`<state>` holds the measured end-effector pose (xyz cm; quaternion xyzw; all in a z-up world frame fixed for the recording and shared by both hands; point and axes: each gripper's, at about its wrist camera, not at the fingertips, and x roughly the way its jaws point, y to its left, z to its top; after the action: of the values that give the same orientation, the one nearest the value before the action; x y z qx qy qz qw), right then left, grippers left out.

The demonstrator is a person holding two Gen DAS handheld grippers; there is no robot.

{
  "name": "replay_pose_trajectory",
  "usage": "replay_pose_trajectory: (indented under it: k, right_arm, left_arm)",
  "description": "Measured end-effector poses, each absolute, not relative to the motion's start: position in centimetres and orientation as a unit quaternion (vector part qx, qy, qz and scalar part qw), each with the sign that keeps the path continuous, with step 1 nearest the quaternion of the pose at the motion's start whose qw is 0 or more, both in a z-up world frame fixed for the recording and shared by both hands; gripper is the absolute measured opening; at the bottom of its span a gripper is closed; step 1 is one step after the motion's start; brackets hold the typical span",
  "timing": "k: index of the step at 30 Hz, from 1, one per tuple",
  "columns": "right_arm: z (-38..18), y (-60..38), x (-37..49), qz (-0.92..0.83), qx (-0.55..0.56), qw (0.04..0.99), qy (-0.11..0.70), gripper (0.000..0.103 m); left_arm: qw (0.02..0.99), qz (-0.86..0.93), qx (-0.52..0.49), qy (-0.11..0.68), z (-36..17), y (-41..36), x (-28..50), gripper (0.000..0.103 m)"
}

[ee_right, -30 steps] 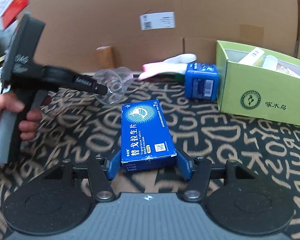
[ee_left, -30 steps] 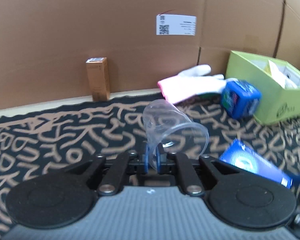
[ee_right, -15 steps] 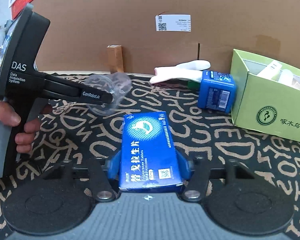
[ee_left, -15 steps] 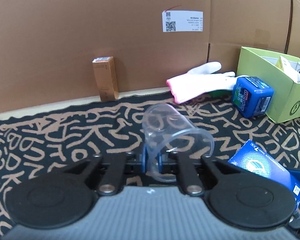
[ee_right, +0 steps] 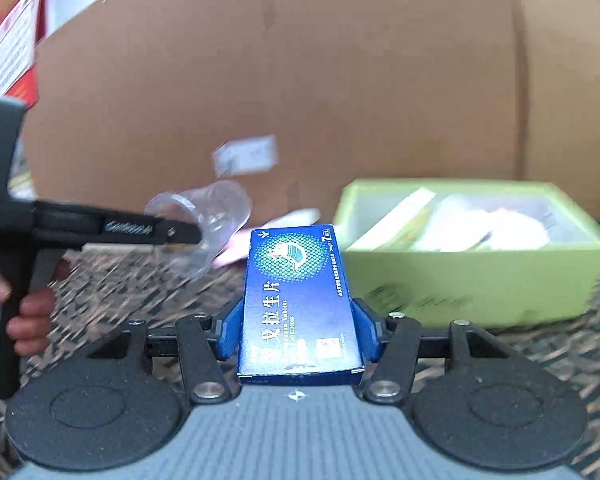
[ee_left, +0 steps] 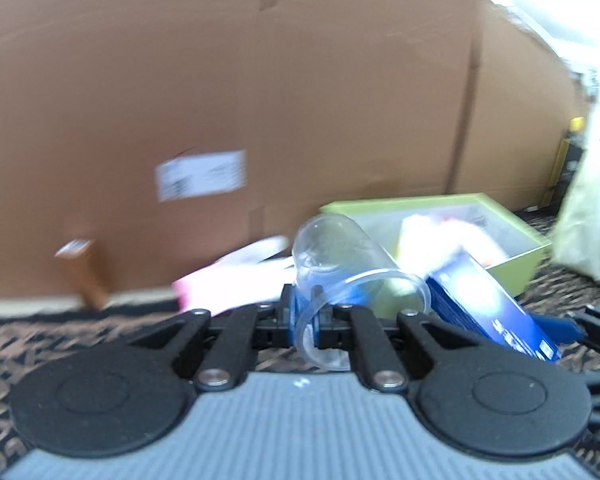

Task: Organize objects
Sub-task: 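Carry the blue box and clear cup toward the lime-green box, then open both tools to drop the box and cup into the lime-green box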

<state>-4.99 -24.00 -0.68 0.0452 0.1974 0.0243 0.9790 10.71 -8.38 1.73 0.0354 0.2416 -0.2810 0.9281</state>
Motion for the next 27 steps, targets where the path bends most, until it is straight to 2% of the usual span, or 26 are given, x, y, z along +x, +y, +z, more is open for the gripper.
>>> replay_pose_trajectory:
  k: [5, 13, 23, 24, 27]
  right_arm:
    - [1.0, -28.7, -5.6, -0.053, 0.035, 0.984, 0.167, 0.061]
    - [2.1, -35.4, -3.4, -0.138, 0.019, 0.979, 0.146, 0.061]
    - [0.8, -39.4, 3.0, -0.180, 0.015, 0.972, 0.151, 0.061]
    - [0.6, -39.7, 3.3, -0.179, 0.019, 0.972, 0.154, 0.062]
    - [-0.9, -40.2, 4.9, -0.163, 0.026, 0.966, 0.197, 0.063]
  left_arm:
    - [0.914, -0.336, 0.051, 0.221, 3.2, -14.8, 10.4, 0.008]
    - [0.897, -0.368, 0.071, 0.232, 3.4, -24.8, 13.3, 0.008]
    - [0.905, -0.338, 0.120, 0.230, 2.1, -30.3, 16.7, 0.009]
    - [0.901, -0.341, 0.127, 0.236, 1.6, -30.6, 17.0, 0.015]
    - [0.898, -0.330, 0.136, 0.257, 0.0, -30.1, 17.6, 0.046]
